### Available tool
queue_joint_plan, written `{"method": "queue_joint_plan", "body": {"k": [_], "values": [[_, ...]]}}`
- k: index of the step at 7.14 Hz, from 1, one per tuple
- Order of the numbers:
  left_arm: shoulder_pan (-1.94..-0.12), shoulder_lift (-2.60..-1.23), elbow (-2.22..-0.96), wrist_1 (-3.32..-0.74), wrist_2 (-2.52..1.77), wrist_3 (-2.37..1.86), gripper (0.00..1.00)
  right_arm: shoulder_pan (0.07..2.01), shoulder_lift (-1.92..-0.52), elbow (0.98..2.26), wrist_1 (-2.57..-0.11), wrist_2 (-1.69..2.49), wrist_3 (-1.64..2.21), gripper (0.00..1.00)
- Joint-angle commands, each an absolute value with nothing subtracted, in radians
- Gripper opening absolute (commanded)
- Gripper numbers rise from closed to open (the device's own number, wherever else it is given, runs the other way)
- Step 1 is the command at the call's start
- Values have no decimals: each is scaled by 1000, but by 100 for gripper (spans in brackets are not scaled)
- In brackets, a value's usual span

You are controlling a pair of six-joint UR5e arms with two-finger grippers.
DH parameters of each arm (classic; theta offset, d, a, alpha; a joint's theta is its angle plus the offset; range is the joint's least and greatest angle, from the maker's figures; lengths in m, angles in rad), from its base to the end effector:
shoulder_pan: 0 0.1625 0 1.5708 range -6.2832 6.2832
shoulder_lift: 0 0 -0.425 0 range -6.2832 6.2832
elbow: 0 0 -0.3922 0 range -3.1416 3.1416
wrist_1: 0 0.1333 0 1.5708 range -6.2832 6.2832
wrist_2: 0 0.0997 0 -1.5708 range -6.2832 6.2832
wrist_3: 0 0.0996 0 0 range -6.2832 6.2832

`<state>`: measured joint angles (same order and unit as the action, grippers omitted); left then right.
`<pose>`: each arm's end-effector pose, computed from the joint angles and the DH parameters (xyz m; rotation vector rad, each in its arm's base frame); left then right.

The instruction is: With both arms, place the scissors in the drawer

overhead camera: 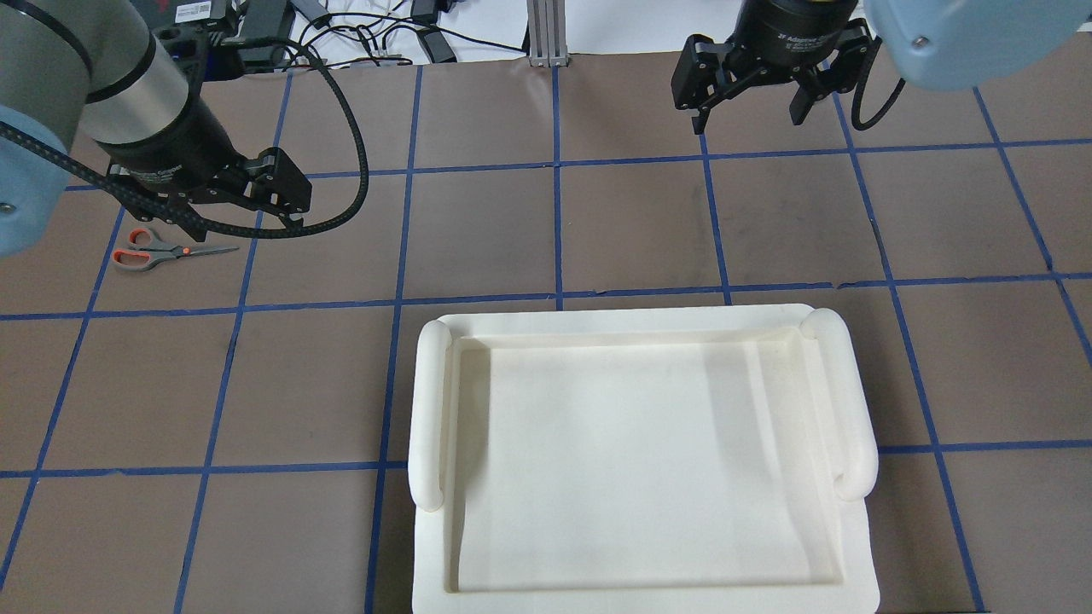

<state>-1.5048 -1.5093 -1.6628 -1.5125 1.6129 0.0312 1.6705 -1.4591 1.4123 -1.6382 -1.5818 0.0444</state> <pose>-0.0979 -0.4758 0.4780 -0.0548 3.0974 -0.0398 0.1862 -0.5337 0.5156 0.0857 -3.1325 0.1799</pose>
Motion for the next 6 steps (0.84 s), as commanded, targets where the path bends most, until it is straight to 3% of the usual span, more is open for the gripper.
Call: {"method": "queue_joint_plan", "body": {"k": [1, 6], "values": [[-1505, -1511, -1664, -1514, 1614, 34, 100, 1671, -1453, 1413, -1641, -1577, 44, 100], [-1500, -1531, -1661, -1508, 1666, 38, 100, 1703, -1434, 1425, -1635, -1586, -103, 100]]}}
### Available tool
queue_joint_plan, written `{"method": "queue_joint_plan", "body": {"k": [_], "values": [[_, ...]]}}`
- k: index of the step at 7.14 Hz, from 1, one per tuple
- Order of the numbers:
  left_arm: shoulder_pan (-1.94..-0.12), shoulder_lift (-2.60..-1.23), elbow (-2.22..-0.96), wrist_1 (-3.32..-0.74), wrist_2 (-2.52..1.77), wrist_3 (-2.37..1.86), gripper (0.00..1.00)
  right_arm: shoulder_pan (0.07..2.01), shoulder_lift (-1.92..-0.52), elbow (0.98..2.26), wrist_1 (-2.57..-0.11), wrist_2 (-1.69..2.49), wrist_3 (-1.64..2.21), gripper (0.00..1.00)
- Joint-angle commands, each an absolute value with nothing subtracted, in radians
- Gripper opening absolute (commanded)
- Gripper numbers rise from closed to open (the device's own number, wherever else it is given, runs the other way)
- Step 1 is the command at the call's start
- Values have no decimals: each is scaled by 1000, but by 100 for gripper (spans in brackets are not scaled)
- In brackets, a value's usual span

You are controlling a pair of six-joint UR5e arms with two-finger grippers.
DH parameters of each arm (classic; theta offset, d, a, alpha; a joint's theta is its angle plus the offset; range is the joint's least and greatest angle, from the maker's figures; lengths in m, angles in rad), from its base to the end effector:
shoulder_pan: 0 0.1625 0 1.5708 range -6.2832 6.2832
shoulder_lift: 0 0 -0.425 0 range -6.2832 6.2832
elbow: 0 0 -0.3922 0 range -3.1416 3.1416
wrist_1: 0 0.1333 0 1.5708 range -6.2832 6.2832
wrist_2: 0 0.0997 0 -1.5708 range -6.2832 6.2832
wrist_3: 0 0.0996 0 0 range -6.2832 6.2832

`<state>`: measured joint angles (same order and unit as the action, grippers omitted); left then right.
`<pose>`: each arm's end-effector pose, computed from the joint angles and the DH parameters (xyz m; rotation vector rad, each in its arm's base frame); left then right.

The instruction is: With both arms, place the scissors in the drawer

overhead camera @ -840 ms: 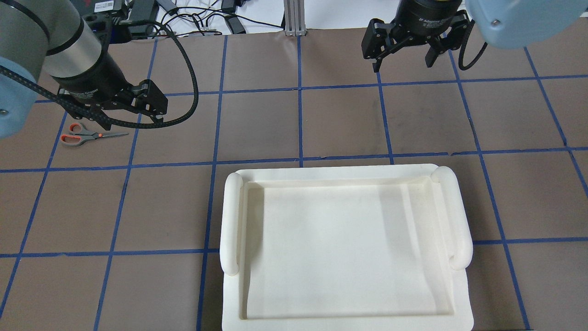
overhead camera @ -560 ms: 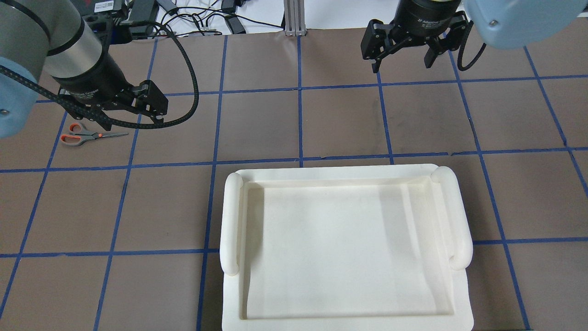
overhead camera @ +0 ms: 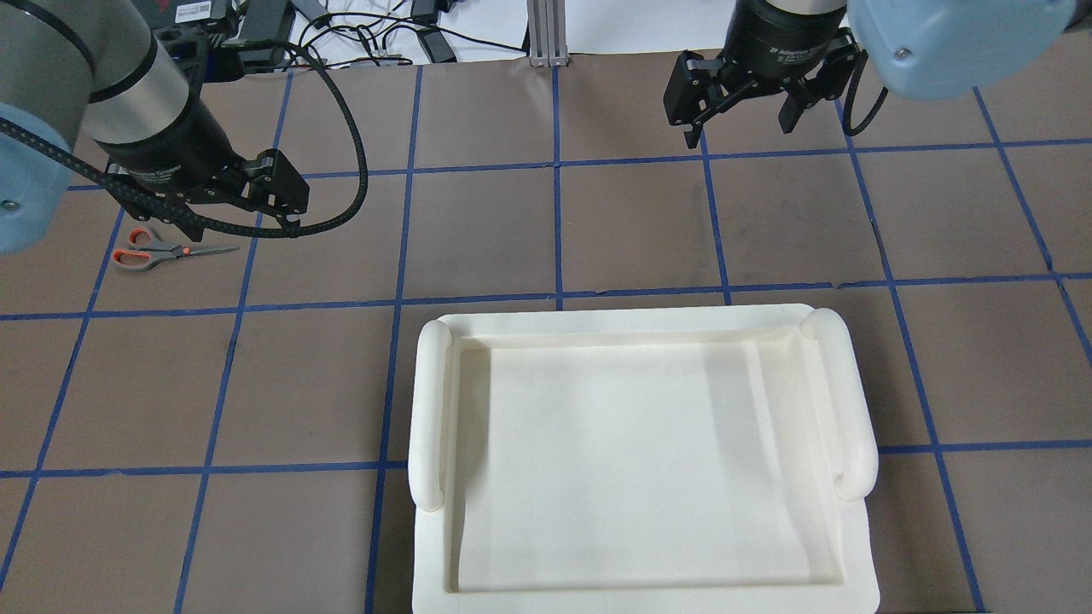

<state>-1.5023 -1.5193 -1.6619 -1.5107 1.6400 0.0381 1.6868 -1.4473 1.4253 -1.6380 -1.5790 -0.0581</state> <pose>-0.0938 -0.4793 0.4741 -0.0478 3.0709 -0.0258 0.1956 -0.5336 0.5026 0.2718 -3.1210 0.1401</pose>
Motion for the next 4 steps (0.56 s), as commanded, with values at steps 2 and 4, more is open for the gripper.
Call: {"method": "queue_joint_plan", "body": {"k": [2, 4], "values": [[-1488, -1560, -1663, -1500, 1672, 41, 100, 1779, -1381, 1425, -1643, -1586, -229, 100], [-1441, -1591, -1661, -1421, 1675, 233, 100, 1798, -1365, 1446, -1640, -1583, -420, 100]]}}
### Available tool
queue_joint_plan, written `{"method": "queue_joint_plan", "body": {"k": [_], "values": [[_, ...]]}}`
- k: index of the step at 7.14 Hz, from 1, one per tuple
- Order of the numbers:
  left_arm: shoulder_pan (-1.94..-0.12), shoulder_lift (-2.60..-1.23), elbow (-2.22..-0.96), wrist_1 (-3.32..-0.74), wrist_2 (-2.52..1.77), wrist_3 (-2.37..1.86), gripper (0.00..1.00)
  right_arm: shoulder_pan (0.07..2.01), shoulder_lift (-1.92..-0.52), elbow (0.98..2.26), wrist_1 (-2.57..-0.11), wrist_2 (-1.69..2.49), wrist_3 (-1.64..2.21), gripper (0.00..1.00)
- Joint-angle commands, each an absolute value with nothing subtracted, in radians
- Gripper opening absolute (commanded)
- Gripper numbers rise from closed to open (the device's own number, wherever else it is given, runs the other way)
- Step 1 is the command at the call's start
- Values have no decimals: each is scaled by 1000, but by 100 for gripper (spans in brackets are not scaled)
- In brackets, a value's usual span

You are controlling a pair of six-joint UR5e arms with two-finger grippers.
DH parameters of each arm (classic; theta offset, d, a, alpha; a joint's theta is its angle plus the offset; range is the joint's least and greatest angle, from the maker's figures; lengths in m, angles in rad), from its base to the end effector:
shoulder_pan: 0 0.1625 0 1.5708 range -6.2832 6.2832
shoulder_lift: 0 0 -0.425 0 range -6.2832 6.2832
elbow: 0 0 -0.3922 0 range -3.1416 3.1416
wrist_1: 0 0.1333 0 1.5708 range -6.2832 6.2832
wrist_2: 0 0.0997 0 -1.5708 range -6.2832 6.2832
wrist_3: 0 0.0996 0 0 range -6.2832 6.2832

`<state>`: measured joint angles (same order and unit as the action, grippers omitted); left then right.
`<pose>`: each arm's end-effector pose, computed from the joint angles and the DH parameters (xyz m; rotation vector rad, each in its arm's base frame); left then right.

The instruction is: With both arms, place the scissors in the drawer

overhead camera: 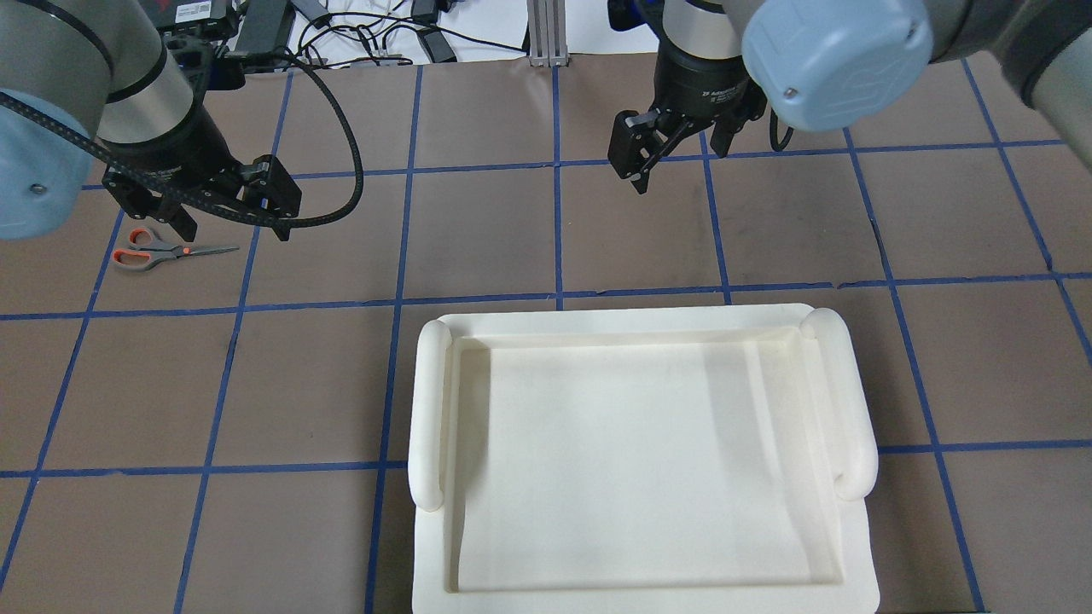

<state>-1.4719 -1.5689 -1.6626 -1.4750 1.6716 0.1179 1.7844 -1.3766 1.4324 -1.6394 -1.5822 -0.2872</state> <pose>-0.0743 -0.4999 0.4538 0.0284 3.0406 0.0077 0.2510 -0.5335 0.4593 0.7754 -3.0321 0.0194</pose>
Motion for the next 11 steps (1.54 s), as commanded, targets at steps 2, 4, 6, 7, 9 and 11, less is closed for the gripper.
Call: {"method": "queue_joint_plan", "body": {"k": [2, 4, 6, 7, 9, 11], "values": [[-1349, -1632, -1660, -1381, 1704, 438, 100, 1799, -1362, 1497, -1661, -1519, -522, 100], [-1295, -1696, -1661, -1255, 1703, 677, 100, 1798, -1361, 1508, -1654, -1421, -690, 100], [-1260, -1753, -1661, -1174, 1694, 969, 100, 1798, -1350, 1516, -1654, -1430, -695, 100], [-1238, -1776, -1661, -1167, 1692, 1080, 100, 1799, -1350, 1526, -1655, -1439, -696, 100], [-1162, -1822, -1658, -1160, 1631, 1286, 100, 1799, -1348, 1543, -1643, -1510, -857, 100], [-1105, -1882, -1655, -1148, 1606, 1472, 100, 1815, -1318, 1546, -1641, -1519, -967, 100]]}}
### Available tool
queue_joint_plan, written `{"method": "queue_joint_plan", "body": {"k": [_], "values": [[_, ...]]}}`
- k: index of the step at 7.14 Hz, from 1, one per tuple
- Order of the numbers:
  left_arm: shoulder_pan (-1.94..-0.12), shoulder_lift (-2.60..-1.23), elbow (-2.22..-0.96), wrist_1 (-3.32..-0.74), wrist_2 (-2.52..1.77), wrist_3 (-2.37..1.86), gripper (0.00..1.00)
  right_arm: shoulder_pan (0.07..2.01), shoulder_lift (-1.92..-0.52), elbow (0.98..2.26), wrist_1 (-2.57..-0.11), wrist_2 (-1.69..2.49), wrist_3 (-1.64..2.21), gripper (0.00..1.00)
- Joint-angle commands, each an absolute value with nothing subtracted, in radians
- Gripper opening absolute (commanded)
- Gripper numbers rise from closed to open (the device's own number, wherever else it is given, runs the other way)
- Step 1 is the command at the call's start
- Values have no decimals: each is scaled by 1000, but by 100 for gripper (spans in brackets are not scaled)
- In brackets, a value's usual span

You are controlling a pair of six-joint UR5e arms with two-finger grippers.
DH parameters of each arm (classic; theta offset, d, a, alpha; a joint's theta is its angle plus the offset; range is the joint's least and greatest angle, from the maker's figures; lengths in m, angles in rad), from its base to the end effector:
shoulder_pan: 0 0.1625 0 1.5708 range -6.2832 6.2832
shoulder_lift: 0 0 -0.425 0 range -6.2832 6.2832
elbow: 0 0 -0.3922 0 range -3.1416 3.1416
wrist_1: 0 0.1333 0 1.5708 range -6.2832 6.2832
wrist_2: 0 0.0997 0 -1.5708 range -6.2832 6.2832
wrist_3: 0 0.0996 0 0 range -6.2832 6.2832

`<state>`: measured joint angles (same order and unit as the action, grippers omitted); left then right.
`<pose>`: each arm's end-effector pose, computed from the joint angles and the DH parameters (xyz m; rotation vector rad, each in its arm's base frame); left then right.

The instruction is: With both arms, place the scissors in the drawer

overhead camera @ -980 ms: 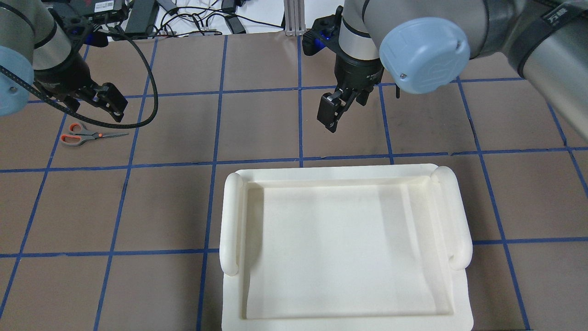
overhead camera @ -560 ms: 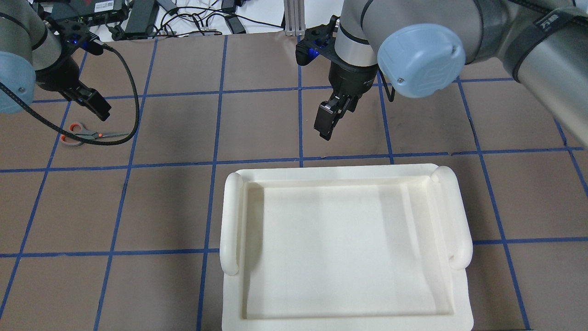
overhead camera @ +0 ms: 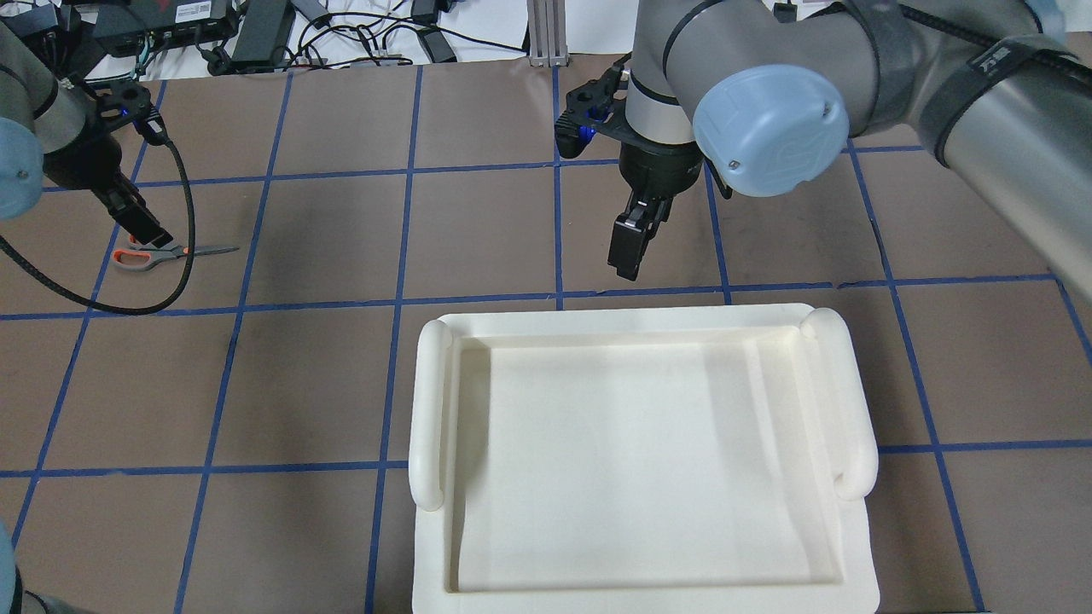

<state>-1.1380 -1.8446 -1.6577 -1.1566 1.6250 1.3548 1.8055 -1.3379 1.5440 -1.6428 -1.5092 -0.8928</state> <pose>0.1300 -0.5863 0.3393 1.3619 2.7469 0.0134 0.2676 -0.5195 0.3839 -1.6169 2.5694 0.1627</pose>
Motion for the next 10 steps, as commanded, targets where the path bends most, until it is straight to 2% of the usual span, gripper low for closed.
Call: {"method": "queue_joint_plan", "body": {"k": [1, 5, 10], "values": [[-1104, -1925, -1651, -1085, 1614, 1611, 100, 1839, -1307, 1548, -1638, -1532, -977, 100], [-1103, -2074, -1629, -922, 1621, 1926, 100, 1875, -1290, 1537, -1735, -1577, -1081, 100], [-1081, -2160, -1576, -917, 1629, 1988, 100, 1871, -1270, 1545, -1730, -1440, -1242, 100]]}}
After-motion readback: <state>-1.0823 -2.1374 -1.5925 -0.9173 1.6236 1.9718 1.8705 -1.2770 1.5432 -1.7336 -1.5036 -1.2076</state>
